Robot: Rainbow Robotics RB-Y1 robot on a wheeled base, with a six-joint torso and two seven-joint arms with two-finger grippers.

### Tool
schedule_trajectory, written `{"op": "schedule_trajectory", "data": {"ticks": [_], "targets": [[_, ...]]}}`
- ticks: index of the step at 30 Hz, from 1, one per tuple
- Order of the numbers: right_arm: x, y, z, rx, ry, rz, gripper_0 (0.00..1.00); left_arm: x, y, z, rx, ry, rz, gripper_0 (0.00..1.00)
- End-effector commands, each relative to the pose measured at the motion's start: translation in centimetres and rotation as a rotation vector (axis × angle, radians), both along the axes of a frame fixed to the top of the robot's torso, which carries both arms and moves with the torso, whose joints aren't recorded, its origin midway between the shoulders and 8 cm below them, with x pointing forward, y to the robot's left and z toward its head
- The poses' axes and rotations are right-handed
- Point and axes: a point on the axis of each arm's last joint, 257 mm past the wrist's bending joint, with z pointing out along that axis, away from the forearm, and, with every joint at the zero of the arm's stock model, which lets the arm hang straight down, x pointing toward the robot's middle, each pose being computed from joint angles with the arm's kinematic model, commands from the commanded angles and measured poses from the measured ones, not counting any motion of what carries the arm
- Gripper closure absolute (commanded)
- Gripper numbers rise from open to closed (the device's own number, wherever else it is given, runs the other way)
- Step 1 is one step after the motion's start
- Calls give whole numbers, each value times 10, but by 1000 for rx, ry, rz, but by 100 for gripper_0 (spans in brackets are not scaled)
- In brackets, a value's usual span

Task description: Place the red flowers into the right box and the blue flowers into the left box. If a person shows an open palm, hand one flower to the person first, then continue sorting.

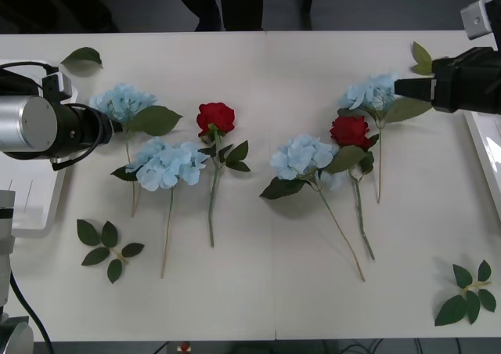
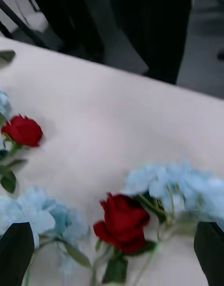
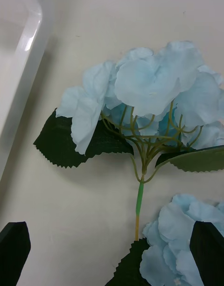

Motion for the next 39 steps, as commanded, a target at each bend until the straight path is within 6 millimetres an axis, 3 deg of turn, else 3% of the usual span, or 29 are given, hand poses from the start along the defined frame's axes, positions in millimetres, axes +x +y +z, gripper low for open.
{"op": "schedule_trajectory", "data": {"ticks": [1,7,10,17,26,28,29,30,31,39], "targets": [[-3,-24,-8,-35,104,-123,0,15,-8,25,12,-70,-29,0],[-9,-49,-41,-81,254,-266,0,25,-18,22,15,-81,-48,0],[-12,-59,-69,-124,349,-368,0,35,-23,12,26,-92,-57,0],[-5,-48,-107,-123,475,-478,0,47,-39,-20,51,-71,-90,0],[19,-42,-126,-152,504,-530,0,59,-54,-60,110,-37,-138,1],[25,-44,-134,-175,496,-541,0,59,-55,-66,127,-26,-145,48],[27,-45,-136,-185,490,-545,0,58,-55,-68,131,-23,-148,59],[32,-47,-139,-203,476,-553,0,58,-56,-67,135,-23,-152,93],[36,-49,-142,-215,461,-565,0,58,-57,-67,134,-24,-154,100],[49,-51,-166,-260,452,-574,0,58,-56,-62,131,-24,-150,100]]}}
